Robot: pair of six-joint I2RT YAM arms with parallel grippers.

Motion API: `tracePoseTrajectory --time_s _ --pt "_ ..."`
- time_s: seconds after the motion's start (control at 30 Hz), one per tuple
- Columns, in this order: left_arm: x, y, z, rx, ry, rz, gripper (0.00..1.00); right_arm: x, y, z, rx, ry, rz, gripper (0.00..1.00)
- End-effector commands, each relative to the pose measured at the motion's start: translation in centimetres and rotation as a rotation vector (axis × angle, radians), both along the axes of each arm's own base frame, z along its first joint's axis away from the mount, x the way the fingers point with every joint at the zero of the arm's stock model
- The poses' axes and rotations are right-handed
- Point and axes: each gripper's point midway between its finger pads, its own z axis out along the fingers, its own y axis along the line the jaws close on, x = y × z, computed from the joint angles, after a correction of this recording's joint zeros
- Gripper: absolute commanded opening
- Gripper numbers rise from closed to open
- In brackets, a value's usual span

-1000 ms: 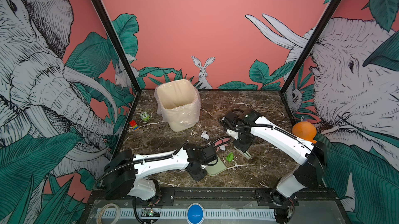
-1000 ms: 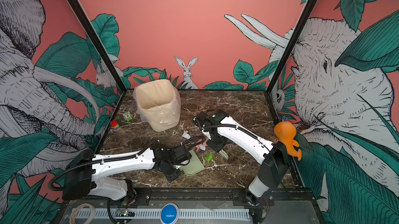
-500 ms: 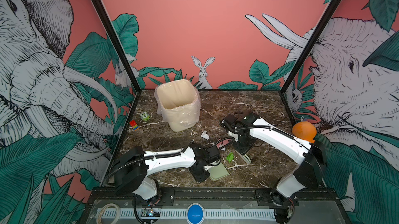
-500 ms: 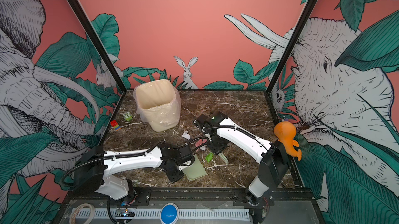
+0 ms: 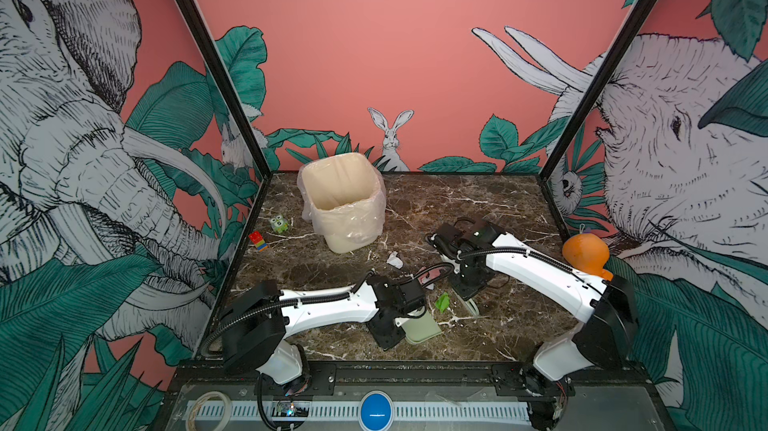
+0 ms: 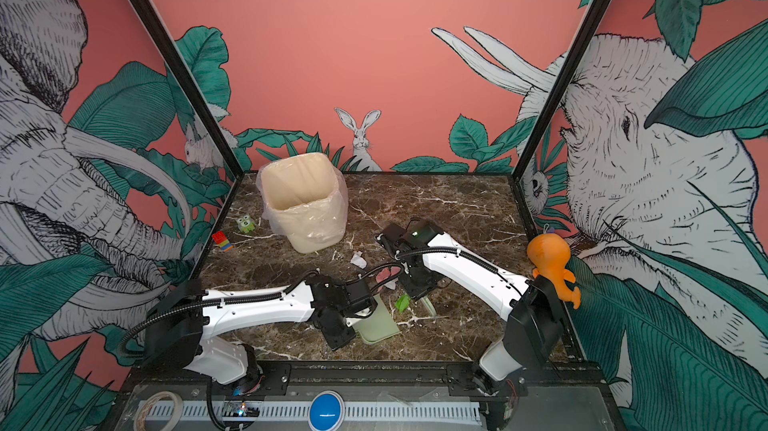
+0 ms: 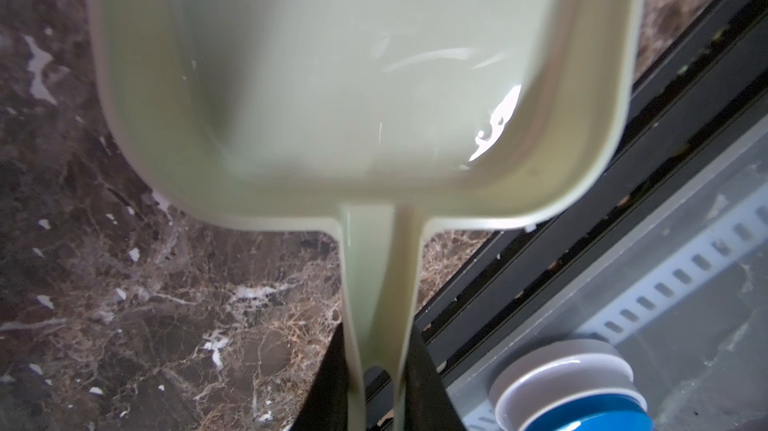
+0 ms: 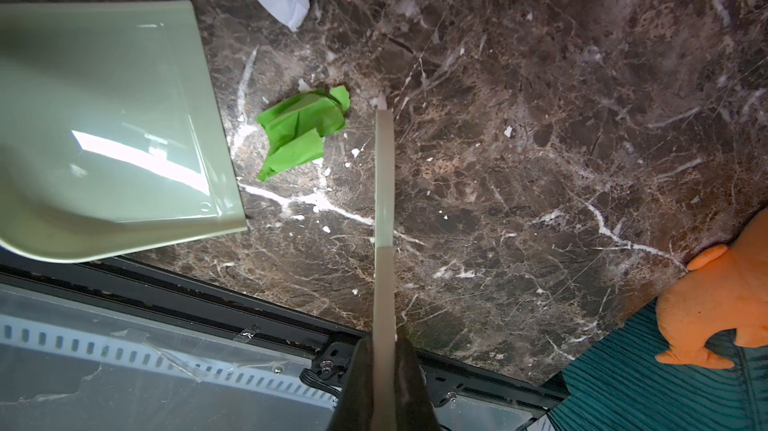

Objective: Sweep away the paper scraps from the table
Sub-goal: 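Sweep the green scrap into the dustpan with the right brush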

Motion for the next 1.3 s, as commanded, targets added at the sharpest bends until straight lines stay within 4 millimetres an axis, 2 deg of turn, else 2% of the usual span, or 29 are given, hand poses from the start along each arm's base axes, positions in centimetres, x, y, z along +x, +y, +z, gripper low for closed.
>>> tracePoseTrajectory --time_s 0.0,0.47,1.0,1.17,1.27 --pt "0.1 0.0 -0.2 -0.005 -0.014 -0.019 0.00 0.2 0.7 0.0 0.046 -0.015 -0.031 0.00" --pt "0.3 0.0 -0.4 0.008 -0.022 -0.011 0.00 -1.8 3.7 -0.2 0.116 0.037 0.011 0.00" --pt "0.5 0.0 -0.2 0.008 -0.033 -0.001 0.00 -5.1 9.9 3.0 0.341 0.063 0.100 0.00" --pt "0.5 0.0 -0.3 0.009 -0.031 0.004 0.00 -5.6 10.3 3.8 0.360 0.066 0.122 0.00" --pt "0.5 0.0 -0.2 0.008 -0.034 0.005 0.00 -5.6 8.6 4.1 0.312 0.040 0.104 0.00"
